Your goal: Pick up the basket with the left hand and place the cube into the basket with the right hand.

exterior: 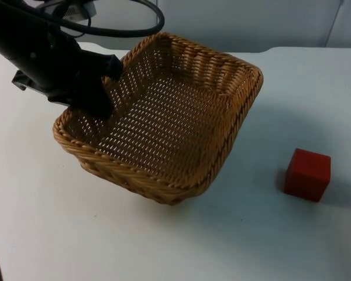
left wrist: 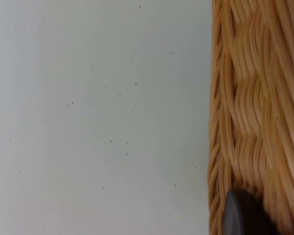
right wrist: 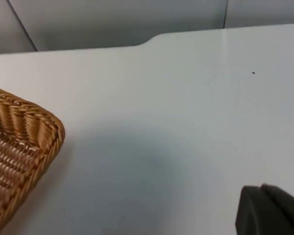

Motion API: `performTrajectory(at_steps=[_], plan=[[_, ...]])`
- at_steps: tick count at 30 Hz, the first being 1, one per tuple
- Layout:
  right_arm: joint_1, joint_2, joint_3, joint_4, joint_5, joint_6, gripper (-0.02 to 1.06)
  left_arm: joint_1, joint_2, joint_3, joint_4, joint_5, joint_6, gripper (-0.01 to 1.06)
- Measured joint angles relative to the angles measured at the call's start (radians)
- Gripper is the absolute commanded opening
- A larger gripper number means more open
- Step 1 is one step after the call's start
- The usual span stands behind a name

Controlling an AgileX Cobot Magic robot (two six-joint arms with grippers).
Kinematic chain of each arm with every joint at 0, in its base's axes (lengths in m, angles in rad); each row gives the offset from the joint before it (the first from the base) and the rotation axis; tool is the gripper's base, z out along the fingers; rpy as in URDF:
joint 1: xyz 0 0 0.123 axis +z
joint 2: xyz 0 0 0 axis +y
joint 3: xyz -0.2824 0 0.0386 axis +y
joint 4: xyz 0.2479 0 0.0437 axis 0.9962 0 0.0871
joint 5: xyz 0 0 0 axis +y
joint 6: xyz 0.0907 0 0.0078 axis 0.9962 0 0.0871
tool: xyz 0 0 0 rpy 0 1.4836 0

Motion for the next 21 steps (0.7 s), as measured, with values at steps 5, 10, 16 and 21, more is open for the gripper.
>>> performTrajectory(at_steps=[5, 10, 16, 21], plan=[[0.000, 0.232, -0.090, -0.015, -0.022, -0.213, 0.00, 0.000, 0.000, 0.000, -0.002, -0.004, 0.002, 0.00], [0.002, 0.391, -0.095, -0.022, 0.000, -0.291, 0.02, 0.000, 0.000, 0.000, -0.002, -0.012, 0.018, 0.00], [0.060, 0.519, -0.095, -0.025, 0.056, -0.305, 0.50, 0.000, 0.000, 0.000, -0.002, -0.020, 0.025, 0.00], [0.166, 0.542, -0.095, -0.025, 0.055, -0.284, 0.74, 0.000, 0.000, 0.000, -0.002, -0.030, 0.027, 0.00]])
